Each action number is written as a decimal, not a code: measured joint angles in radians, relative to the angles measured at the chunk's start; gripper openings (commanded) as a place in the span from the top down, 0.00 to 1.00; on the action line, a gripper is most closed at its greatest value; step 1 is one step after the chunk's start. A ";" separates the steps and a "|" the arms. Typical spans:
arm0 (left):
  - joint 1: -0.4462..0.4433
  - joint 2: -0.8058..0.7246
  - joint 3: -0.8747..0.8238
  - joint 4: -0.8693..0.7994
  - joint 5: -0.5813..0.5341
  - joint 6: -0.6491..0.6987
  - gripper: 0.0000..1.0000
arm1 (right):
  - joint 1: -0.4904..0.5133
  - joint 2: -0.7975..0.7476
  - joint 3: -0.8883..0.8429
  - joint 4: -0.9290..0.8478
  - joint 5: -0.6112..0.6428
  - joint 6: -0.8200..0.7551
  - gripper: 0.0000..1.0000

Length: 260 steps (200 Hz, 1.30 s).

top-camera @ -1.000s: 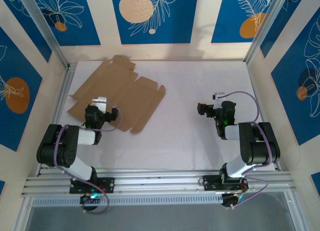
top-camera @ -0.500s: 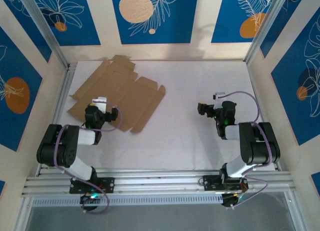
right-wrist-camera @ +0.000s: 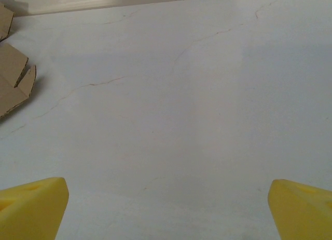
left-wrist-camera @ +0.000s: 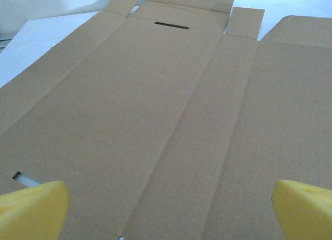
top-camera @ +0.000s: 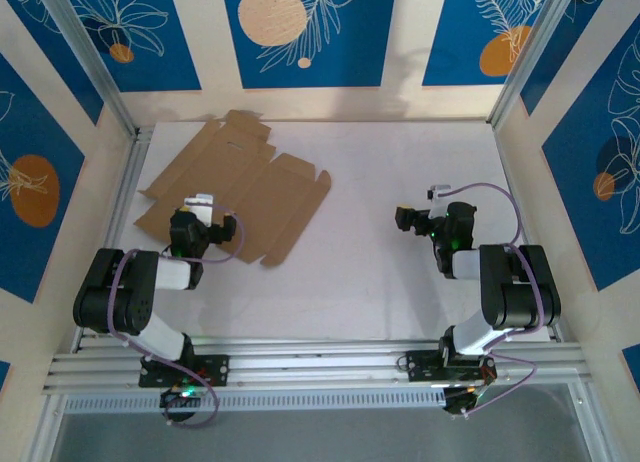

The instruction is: Fold the paper box

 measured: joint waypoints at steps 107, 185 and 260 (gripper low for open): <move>-0.372 -0.573 0.296 -0.503 -0.118 -0.026 0.00 | 0.465 -0.435 0.566 -0.582 0.156 -0.032 0.01; -0.484 -0.639 0.463 -1.260 -0.105 -0.551 0.00 | 0.478 -0.102 1.076 -1.136 -0.113 0.312 0.12; -0.457 -0.531 0.338 -1.348 0.009 -0.696 0.05 | 0.555 0.655 1.555 -1.415 -0.275 0.462 1.00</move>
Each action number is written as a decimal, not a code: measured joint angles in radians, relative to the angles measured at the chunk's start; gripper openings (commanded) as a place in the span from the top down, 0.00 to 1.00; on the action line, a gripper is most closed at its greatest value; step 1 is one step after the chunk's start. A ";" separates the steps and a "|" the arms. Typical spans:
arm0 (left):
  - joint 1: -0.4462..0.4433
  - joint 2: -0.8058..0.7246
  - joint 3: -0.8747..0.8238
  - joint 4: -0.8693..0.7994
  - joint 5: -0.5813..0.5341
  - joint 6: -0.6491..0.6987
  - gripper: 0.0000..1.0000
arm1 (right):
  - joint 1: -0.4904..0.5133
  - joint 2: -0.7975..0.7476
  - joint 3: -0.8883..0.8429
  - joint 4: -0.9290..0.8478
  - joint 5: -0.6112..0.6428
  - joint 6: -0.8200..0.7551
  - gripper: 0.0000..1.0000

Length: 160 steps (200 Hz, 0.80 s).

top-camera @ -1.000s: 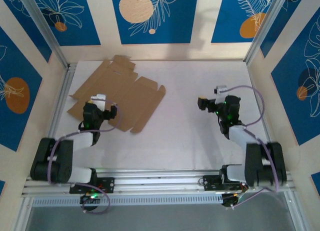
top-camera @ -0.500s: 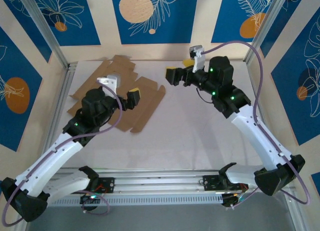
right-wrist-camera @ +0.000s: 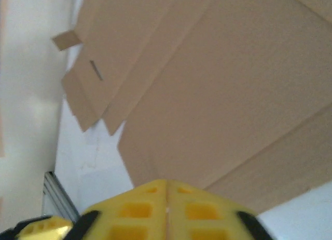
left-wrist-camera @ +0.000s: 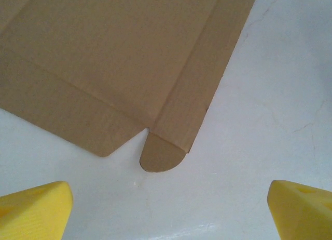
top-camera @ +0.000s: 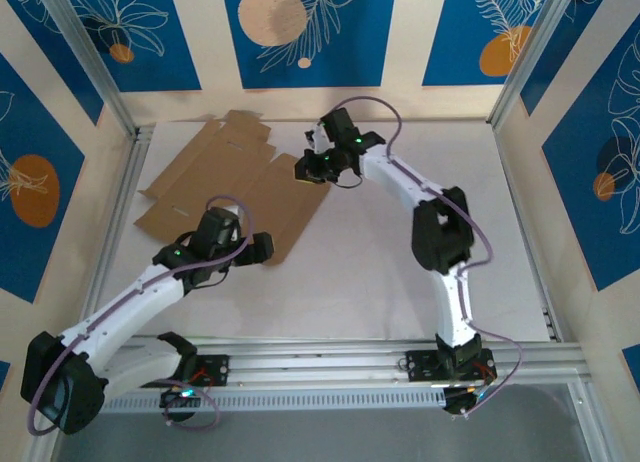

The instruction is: Fold the paper box

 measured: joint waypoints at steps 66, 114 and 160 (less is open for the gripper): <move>0.064 -0.071 -0.027 0.010 0.000 -0.032 0.01 | -0.006 0.246 0.142 -0.084 0.072 0.047 1.00; 0.066 -0.100 -0.028 0.009 -0.037 -0.035 0.00 | -0.043 0.201 -0.037 -0.018 0.129 0.082 1.00; 0.067 0.039 -0.028 0.014 -0.036 -0.048 0.00 | -0.106 -0.002 -0.373 0.092 0.155 0.080 1.00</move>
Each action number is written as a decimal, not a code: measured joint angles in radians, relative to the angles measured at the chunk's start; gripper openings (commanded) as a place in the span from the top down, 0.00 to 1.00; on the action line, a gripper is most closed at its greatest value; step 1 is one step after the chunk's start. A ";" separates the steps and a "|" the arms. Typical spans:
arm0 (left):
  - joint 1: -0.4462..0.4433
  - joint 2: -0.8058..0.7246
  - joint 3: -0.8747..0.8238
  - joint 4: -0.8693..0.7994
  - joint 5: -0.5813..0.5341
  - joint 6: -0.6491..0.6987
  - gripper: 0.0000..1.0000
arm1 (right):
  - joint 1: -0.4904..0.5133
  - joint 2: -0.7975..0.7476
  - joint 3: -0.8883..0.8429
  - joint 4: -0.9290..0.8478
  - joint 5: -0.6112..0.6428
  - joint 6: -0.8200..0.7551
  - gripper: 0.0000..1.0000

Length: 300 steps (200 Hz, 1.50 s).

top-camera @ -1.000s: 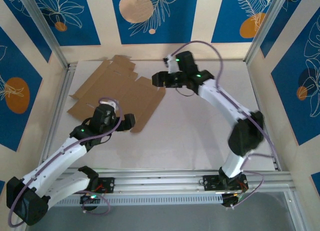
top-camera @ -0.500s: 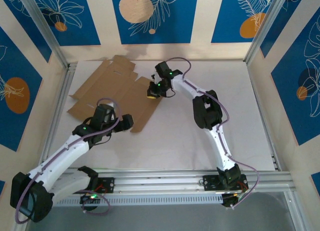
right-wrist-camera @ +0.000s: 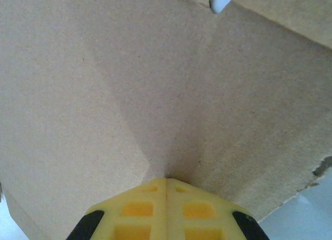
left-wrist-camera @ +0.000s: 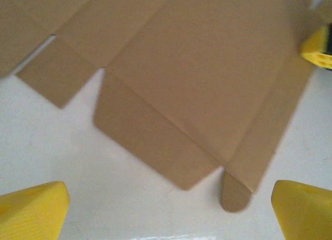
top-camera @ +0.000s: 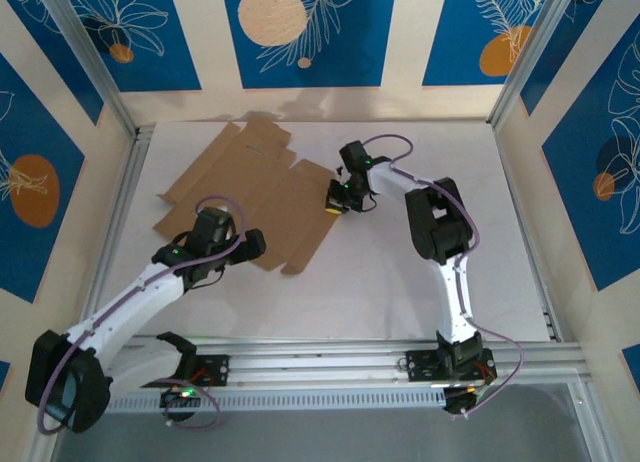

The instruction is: Fold the paper box

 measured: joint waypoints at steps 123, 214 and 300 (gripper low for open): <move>0.060 0.620 0.290 0.086 0.060 -0.091 0.05 | 0.250 -0.404 -0.614 0.228 0.008 0.063 1.00; 0.056 0.625 0.408 0.000 0.105 0.000 0.00 | 0.096 -0.665 -0.452 0.164 -0.005 -0.064 0.33; 0.056 0.526 0.311 0.194 0.346 -0.016 0.06 | -0.190 -0.262 0.057 0.133 0.143 -0.105 0.00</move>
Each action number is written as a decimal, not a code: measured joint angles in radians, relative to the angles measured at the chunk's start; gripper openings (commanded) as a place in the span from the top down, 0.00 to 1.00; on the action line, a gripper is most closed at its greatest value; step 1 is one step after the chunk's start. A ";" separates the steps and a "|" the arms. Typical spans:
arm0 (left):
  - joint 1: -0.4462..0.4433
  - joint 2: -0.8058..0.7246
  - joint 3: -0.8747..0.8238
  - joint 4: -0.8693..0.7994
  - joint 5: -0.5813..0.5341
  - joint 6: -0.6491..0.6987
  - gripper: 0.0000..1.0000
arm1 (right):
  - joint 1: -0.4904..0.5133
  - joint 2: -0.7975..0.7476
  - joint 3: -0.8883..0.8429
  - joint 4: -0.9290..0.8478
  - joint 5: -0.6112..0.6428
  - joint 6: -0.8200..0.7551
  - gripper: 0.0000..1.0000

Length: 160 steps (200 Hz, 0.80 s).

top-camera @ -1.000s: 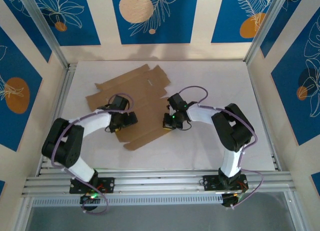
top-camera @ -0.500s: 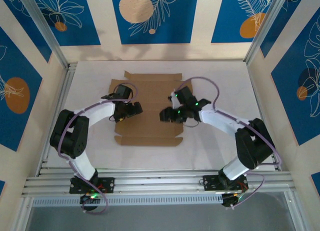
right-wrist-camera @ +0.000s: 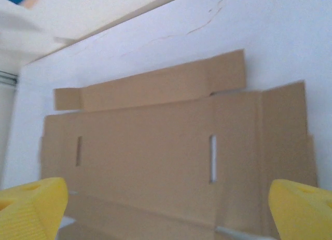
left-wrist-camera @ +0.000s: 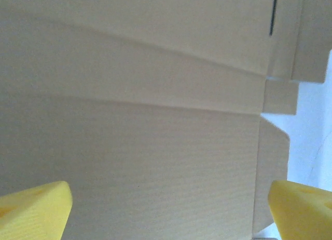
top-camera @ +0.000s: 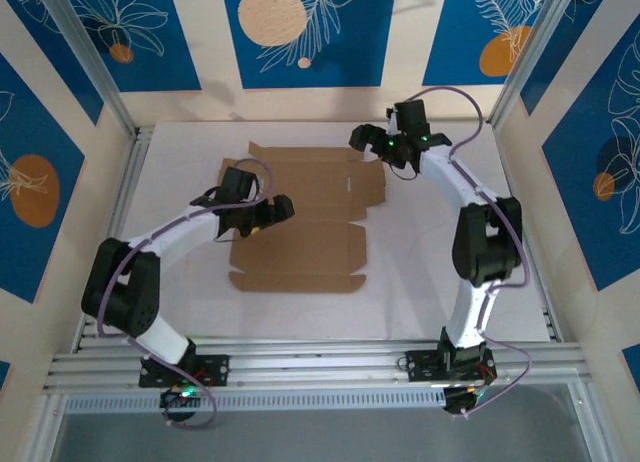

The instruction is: Fold the paper box

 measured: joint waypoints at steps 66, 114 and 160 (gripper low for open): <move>0.000 0.126 -0.018 -0.001 0.032 -0.027 0.08 | -0.132 0.307 0.281 -0.161 -0.101 -0.189 0.28; 0.000 0.128 -0.001 -0.045 -0.018 -0.023 0.09 | -0.183 0.388 0.335 -0.260 -0.192 -0.271 0.30; 0.000 0.130 0.000 -0.058 -0.036 -0.016 0.09 | -0.178 0.448 0.365 -0.299 -0.344 -0.314 0.41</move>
